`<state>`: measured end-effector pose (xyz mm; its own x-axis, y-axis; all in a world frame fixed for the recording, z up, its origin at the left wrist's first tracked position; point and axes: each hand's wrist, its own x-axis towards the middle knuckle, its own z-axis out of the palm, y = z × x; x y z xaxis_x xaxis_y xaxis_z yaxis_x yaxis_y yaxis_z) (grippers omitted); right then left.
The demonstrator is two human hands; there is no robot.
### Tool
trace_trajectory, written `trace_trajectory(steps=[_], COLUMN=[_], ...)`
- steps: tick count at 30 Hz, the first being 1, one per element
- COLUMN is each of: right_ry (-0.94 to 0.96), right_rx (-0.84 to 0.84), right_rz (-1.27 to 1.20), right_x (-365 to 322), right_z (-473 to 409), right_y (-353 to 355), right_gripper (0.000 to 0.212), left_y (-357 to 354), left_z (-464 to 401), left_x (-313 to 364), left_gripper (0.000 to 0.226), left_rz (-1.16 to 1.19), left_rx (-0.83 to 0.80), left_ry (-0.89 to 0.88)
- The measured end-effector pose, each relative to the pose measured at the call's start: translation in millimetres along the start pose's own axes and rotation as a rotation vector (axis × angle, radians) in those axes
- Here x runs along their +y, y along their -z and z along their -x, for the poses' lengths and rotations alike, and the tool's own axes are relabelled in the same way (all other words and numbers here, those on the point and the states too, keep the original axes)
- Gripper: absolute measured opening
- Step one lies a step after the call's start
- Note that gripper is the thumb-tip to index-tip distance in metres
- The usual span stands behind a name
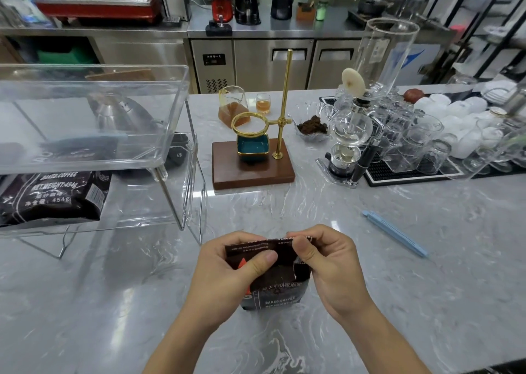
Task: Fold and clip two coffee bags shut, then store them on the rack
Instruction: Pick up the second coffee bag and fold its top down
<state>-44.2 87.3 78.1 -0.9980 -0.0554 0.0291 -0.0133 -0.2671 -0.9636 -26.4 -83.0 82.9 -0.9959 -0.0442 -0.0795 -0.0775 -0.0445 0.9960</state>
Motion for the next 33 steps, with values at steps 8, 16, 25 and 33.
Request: trace_trajectory(steps=[8,16,25,33], right_ry=[0.023,-0.005,0.051,0.05], right_rx=[0.031,0.117,0.16,0.092], right_rz=[0.025,0.06,0.13,0.173], right_x=[-5.9,-11.4,-23.8,-20.5], right_z=[8.6,17.8,13.3,-6.2], right_y=[-0.9,-1.3,16.1,58.0], right_gripper=[0.031,0.018,0.026,0.021], left_y=[-7.8,-11.5,-28.7,-55.6], left_z=[5.3,0.6,-20.6,-43.0], left_x=[-0.7,-1.3,0.8,-1.2], left_gripper=[0.018,0.01,0.009,0.009], left_rz=[0.091,0.089,0.064,-0.011], left_rx=[-0.036,-0.01,-0.09,-0.073], left_ry=[0.017,-0.046,-0.14,-0.153])
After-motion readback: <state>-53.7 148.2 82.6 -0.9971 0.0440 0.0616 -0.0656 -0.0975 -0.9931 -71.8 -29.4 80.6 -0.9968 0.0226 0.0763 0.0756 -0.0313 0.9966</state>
